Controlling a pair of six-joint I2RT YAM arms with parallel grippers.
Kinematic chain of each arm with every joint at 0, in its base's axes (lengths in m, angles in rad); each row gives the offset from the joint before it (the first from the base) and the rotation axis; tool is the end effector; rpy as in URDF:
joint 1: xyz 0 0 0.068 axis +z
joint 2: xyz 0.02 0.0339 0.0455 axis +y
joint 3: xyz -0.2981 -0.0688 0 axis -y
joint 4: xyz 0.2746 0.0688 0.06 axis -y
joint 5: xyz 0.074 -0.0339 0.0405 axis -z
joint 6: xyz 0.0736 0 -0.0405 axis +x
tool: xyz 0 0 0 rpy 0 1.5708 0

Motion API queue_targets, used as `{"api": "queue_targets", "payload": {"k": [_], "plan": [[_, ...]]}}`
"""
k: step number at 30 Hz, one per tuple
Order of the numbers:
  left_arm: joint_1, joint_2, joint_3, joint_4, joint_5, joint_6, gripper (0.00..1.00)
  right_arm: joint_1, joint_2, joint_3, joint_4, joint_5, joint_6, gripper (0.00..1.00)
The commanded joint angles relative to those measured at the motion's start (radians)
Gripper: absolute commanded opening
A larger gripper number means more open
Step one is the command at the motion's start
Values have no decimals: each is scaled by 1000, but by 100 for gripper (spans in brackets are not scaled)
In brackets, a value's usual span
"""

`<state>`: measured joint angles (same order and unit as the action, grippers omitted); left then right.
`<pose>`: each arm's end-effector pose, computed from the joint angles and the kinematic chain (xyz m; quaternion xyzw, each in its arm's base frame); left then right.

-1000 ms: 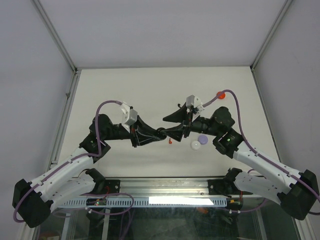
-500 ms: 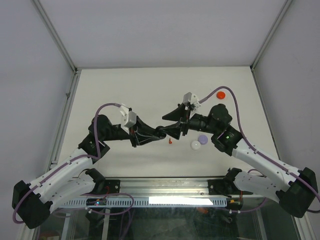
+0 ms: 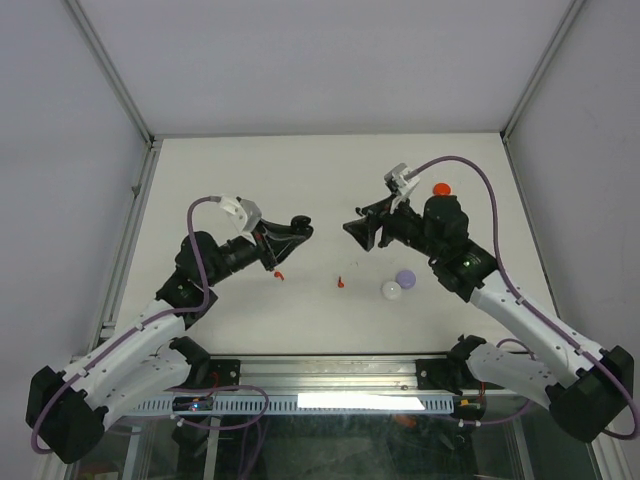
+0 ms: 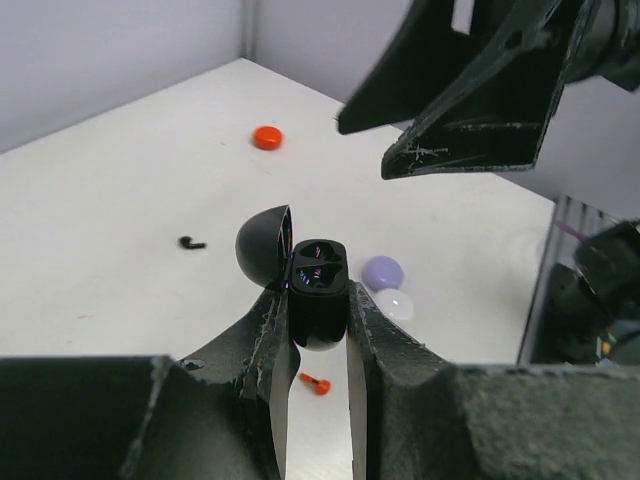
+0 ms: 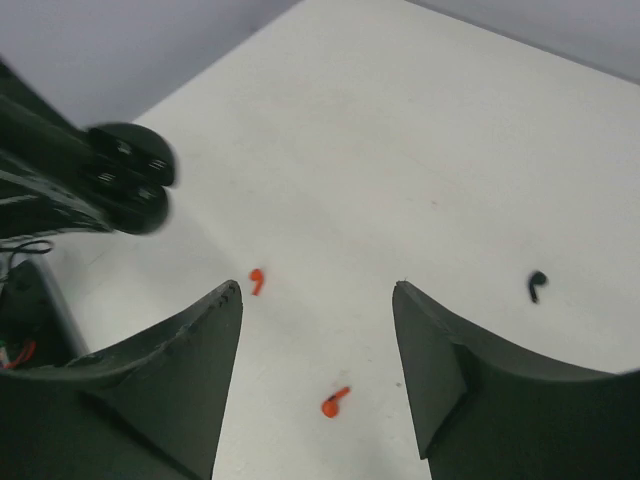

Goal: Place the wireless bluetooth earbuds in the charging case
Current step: Pick up the earbud from the center of the board.

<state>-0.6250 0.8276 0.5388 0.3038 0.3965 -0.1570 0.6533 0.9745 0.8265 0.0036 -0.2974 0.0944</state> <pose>0.1784 -0.1638 0.3144 0.2960 0.6368 -0.3940 0.5930 0.2060 0.1848 0.3582 -0.2995 0.6922 0.3406 0.5614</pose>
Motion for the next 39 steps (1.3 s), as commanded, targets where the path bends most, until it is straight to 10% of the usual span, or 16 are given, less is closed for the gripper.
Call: {"api": "queue_targets", "payload": {"k": [1,16,39], "plan": [[44,-55,3,44,-187,-47,0,-64,32,51,-117,214,-18,65],[157,-131,22,-47,-256,-32,0,-298,417,92,-102,420,76,48],[197,-81,58,-74,-92,-51,0,-311,853,300,-218,516,96,35]]}}
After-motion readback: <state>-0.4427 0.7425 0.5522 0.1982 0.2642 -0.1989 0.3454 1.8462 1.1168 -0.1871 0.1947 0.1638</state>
